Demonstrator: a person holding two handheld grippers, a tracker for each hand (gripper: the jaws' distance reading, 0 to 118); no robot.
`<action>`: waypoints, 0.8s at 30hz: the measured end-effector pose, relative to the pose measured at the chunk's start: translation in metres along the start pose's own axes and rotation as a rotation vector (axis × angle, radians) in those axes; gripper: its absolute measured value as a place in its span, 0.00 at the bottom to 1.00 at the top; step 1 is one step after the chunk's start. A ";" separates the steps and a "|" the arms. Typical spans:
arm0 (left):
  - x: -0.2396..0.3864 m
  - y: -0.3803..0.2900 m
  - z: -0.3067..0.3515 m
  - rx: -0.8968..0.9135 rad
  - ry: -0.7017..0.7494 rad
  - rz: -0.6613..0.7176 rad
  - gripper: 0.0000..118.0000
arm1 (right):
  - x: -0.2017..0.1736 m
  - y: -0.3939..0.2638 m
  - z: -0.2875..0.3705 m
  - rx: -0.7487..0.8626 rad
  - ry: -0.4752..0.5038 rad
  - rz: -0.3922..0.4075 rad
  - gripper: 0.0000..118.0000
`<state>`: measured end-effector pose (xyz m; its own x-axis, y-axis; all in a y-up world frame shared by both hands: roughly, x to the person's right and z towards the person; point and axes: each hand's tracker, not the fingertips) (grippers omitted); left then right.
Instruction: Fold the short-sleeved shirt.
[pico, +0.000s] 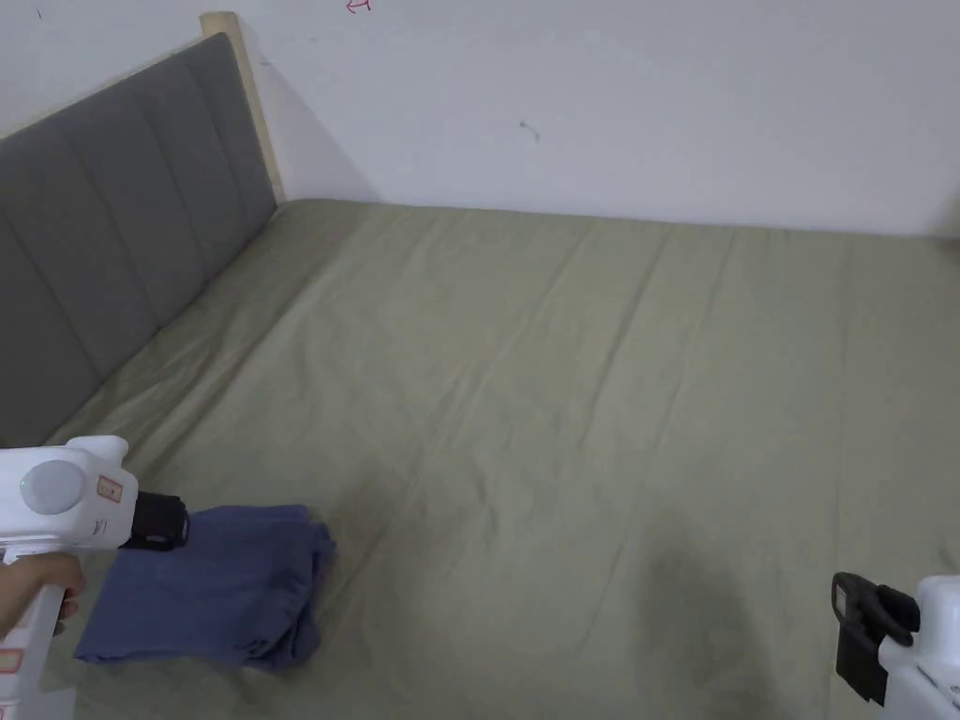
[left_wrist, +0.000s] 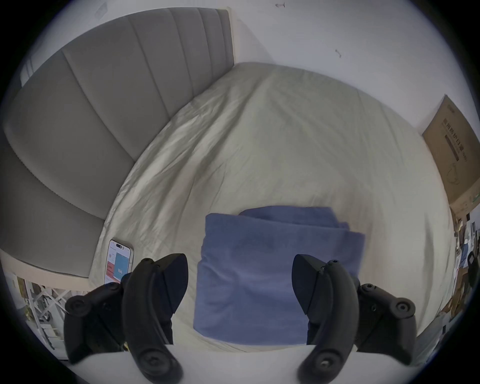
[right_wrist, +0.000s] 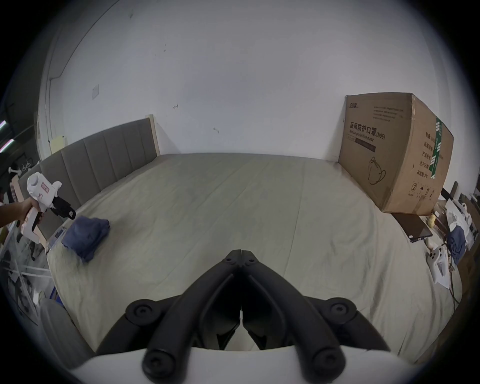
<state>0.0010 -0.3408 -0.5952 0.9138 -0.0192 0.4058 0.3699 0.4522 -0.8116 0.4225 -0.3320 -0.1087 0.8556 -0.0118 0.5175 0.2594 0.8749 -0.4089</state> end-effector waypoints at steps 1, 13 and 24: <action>0.003 0.000 0.008 0.016 -0.011 0.000 0.72 | 0.002 0.003 0.004 0.013 -0.002 -0.004 0.00; 0.066 -0.011 0.170 0.419 -0.110 0.020 0.72 | 0.023 0.061 0.073 0.212 -0.040 -0.020 0.00; 0.179 -0.070 0.304 0.906 -0.142 -0.077 0.72 | 0.045 0.105 0.146 0.381 -0.160 0.034 0.00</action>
<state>0.0878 -0.1045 -0.3382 0.8407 0.0041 0.5415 0.1013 0.9812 -0.1646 0.4230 -0.1699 -0.0182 0.7726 0.0691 0.6312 0.0220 0.9905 -0.1354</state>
